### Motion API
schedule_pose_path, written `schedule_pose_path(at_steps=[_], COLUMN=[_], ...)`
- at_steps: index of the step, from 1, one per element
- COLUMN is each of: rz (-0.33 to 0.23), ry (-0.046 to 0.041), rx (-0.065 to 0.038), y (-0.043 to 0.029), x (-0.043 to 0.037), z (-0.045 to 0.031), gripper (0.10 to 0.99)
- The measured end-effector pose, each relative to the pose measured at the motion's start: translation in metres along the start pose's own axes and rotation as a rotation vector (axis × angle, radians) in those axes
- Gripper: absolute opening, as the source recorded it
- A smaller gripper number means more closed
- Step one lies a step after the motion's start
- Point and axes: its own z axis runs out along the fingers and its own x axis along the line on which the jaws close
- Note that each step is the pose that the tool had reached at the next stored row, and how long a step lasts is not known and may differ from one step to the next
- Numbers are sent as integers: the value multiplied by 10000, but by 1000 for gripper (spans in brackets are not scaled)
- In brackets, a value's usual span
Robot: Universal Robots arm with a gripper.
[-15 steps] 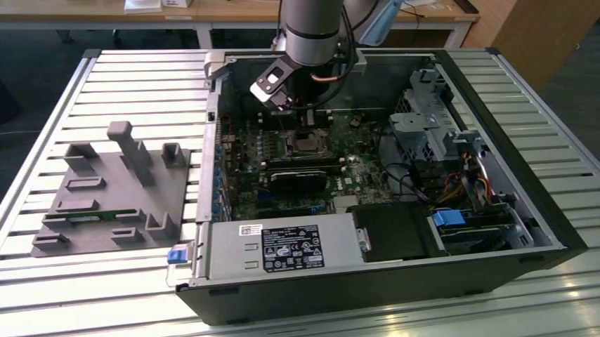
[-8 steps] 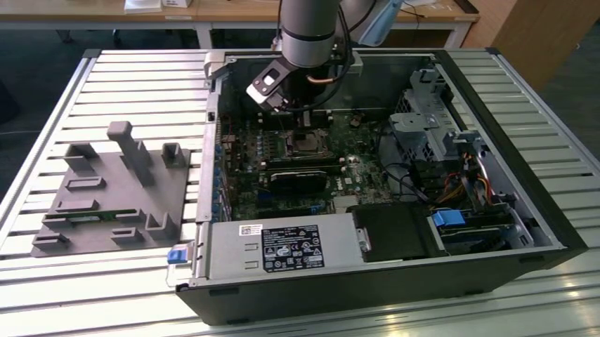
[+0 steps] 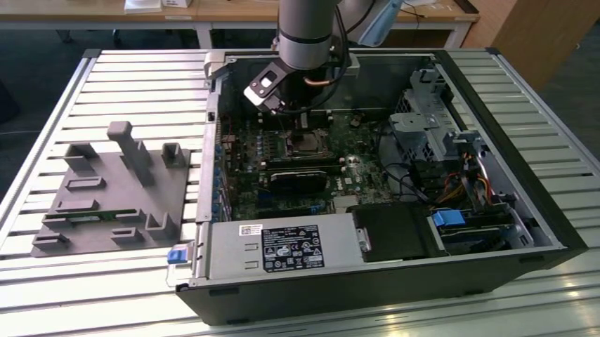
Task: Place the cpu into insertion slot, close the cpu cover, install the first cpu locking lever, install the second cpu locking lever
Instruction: 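Close the cpu cover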
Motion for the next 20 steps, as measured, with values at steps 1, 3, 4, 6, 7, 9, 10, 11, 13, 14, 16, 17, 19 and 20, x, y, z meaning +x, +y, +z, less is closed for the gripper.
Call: schedule_pose_path(at_steps=[1,3,4,6,7,9,10,11,13,14,16,17,19,20], rz=[0,-1,0,0,0,-1,0,0,1,2,0,0,1,1], ry=[0,-1,-3,-6,-8,-15,-14,-12,-6,-7,-6,-5,7,17], rx=[0,0,2,6,10,16,16,15,11,11,10,9,1,-5], y=[-2,-3,-3,-3,-3,-4,-4,-4,-2,4,19,24,27,28], x=[0,2,4,6,5,4,4,5,6,6,5,6,8,9], z=[11,32,41,58,66,75,78,79,81,80,80,79,72,64], gripper=[106,106,106,106,106,106,106,106,106,106,106,106,106,106])
